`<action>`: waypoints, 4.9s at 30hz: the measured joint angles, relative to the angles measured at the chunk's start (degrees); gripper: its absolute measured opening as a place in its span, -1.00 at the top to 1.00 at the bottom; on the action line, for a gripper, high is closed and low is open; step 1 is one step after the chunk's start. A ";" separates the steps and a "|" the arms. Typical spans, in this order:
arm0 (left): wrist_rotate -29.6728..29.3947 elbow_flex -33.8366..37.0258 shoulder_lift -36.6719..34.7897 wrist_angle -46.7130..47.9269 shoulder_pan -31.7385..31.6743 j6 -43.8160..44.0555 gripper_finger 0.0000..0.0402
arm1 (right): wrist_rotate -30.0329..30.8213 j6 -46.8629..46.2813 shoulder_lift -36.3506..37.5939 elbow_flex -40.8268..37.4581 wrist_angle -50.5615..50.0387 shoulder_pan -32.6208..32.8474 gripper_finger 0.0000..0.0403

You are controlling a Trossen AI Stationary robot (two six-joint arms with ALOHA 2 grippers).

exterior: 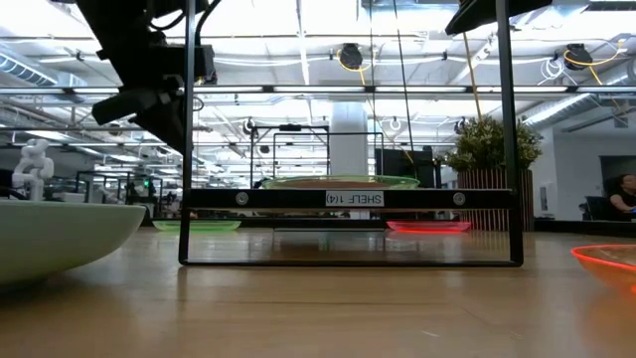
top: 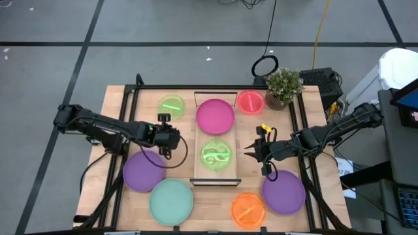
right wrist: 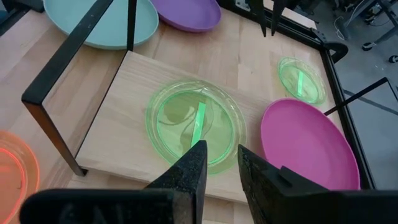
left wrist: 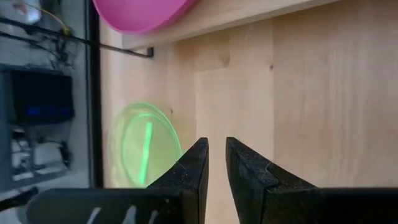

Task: Place and stack plates onto a shelf
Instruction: Stack the right purple plate on top of the pink plate on the shelf

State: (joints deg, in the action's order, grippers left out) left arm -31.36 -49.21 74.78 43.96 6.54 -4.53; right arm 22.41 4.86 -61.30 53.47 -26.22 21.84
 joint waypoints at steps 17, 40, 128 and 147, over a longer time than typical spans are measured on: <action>1.14 0.00 0.02 5.54 -1.26 11.41 0.69 | -1.74 -1.56 0.00 0.00 -1.88 0.03 0.64; 6.97 0.00 0.04 5.54 -0.83 12.62 0.69 | -3.15 -17.81 0.02 -0.02 -4.05 8.24 0.64; 10.70 0.00 0.04 5.28 7.04 20.32 0.69 | -7.57 -54.84 -17.44 -7.43 -33.64 28.03 0.52; 10.70 0.00 0.04 5.21 7.04 20.30 0.69 | -11.92 -54.70 -15.39 -14.99 -26.10 26.38 0.40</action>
State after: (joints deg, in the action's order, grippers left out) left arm -20.66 -49.21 74.83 49.17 13.58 15.77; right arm 10.50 -49.84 -76.69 38.48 -52.31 48.22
